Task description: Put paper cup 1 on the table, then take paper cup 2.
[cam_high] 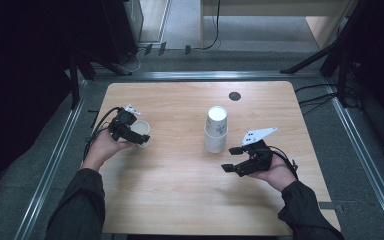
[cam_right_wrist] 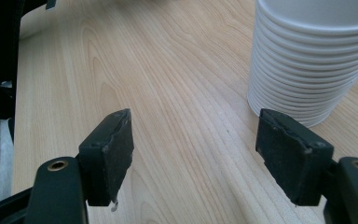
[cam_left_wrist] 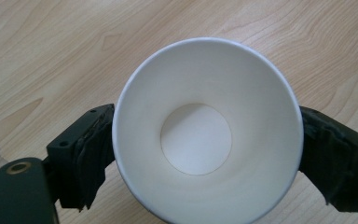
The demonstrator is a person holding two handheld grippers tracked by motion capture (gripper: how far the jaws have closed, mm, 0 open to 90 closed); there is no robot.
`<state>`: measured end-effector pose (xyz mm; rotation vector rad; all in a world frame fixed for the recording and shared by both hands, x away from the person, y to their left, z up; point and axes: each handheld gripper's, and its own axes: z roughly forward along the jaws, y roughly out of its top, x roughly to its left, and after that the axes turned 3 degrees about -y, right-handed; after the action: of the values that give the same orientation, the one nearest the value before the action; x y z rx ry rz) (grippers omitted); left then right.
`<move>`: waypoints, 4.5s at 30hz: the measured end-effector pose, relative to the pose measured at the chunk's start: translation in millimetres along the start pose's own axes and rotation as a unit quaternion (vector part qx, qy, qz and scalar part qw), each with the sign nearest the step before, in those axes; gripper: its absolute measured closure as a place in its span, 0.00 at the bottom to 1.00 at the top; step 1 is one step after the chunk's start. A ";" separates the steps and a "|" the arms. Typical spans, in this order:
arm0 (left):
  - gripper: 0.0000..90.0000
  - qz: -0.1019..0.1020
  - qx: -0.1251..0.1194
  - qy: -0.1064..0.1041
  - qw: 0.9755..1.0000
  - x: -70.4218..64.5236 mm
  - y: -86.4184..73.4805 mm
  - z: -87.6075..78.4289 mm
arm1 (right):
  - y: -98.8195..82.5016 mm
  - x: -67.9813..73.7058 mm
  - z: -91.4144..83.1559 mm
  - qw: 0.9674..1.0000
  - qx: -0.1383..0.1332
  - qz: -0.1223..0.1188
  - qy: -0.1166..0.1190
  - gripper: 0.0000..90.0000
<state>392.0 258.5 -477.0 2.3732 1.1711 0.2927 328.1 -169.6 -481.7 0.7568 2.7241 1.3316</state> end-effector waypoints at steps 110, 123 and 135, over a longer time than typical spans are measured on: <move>0.15 0.083 -0.117 -0.210 0.967 -102.3 -20.3 -36.6 | 149.3 -55.3 1.6 0.982 0.154 -0.111 -0.017 0.26; 0.15 0.086 -0.116 -0.213 0.966 -102.2 -21.1 -36.4 | 169.1 -45.0 24.8 0.958 0.241 -0.153 -0.022 0.29; 0.15 0.090 -0.112 -0.215 0.966 -103.6 -21.1 -35.6 | 180.6 -40.3 28.2 0.948 0.276 -0.156 -0.028 0.35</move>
<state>300.3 199.0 -455.0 2.1948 0.6854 -0.0352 444.8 -72.3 -372.5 0.3321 3.0225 0.4782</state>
